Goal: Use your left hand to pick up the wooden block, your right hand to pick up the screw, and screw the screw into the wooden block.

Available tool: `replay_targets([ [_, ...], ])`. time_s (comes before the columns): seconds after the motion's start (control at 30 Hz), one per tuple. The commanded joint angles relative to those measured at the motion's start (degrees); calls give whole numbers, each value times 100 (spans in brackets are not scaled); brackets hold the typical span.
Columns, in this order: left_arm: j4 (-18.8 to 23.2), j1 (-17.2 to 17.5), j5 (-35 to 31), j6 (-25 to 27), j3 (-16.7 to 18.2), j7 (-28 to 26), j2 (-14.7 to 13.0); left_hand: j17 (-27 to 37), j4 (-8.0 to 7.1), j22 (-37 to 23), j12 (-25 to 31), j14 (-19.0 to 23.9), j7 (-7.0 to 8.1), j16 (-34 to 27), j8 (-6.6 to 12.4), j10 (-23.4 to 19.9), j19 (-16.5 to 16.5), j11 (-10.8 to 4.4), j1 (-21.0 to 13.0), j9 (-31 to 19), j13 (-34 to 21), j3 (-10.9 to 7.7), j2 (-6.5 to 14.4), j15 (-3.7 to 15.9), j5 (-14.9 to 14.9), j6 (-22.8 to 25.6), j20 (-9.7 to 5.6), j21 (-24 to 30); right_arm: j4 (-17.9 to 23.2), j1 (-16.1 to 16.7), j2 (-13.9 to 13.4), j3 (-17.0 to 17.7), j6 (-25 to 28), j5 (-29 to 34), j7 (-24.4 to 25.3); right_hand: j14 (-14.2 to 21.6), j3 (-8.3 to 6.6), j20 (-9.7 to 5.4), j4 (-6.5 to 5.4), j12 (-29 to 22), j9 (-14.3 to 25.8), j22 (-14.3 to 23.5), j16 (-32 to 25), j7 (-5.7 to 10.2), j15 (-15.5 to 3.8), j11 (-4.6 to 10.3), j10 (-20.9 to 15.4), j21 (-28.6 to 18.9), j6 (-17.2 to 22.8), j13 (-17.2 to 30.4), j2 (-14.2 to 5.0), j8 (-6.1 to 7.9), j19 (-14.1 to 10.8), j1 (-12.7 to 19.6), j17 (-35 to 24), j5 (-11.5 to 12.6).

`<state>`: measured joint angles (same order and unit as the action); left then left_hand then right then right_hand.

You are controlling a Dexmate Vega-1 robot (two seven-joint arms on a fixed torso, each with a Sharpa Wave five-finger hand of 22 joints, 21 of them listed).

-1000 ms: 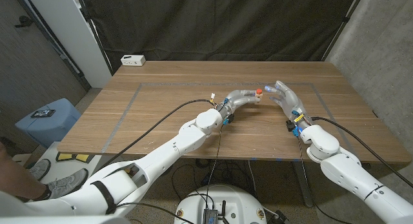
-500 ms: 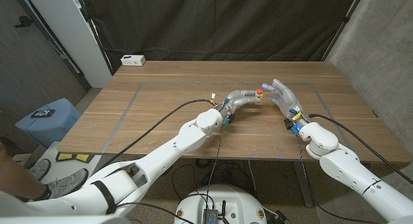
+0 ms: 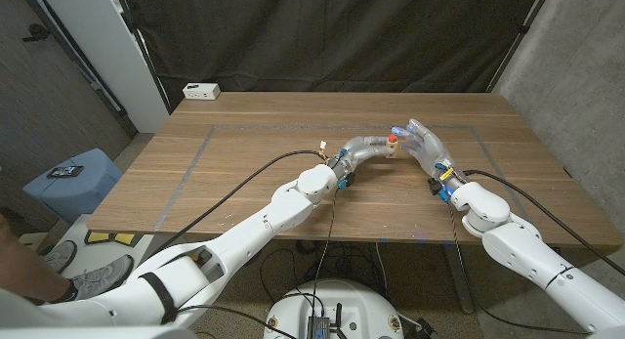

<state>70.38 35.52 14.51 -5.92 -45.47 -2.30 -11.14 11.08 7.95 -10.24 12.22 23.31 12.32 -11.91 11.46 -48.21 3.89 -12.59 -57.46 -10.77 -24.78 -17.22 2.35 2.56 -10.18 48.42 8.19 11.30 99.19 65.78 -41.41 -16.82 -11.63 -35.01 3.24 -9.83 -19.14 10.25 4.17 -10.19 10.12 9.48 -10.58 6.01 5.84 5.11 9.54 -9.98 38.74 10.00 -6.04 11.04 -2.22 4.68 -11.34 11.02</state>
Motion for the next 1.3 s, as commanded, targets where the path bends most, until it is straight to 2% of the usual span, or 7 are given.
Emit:
replay_targets([
  [0.03,-91,-39,14,-28,-1,24,39,10,-29,-19,100,47,23,-49,24,-72,2,3,62,-17,-90,-4,24,313,-29,52,24,30,-79,-108,2,-74,10,-8,-68,-654,-35,21,-27,-47,11,21,-48,-43,21,27,75,-35,126,18,-13,64,30,-56,-9,25],
  [0.53,-236,-111,24,-79,-4,62,98,3,2,-19,92,32,26,-40,2,-62,2,-1,41,-18,-92,2,11,315,-39,11,16,30,-79,-126,-21,-75,64,-44,-45,-573,-73,16,-16,-94,13,19,-85,-185,-17,56,-81,-79,483,16,-21,137,-51,-24,16,42],
  [1.3,-549,-255,31,-192,-11,122,233,-7,73,-20,68,2,6,-29,-18,-25,5,-5,-58,-18,-97,-13,25,324,-50,-33,19,31,-104,-92,28,-26,99,-81,129,-385,-139,-50,61,-138,13,13,-125,-344,-45,69,-372,-133,787,7,-30,140,-293,94,57,57],
])
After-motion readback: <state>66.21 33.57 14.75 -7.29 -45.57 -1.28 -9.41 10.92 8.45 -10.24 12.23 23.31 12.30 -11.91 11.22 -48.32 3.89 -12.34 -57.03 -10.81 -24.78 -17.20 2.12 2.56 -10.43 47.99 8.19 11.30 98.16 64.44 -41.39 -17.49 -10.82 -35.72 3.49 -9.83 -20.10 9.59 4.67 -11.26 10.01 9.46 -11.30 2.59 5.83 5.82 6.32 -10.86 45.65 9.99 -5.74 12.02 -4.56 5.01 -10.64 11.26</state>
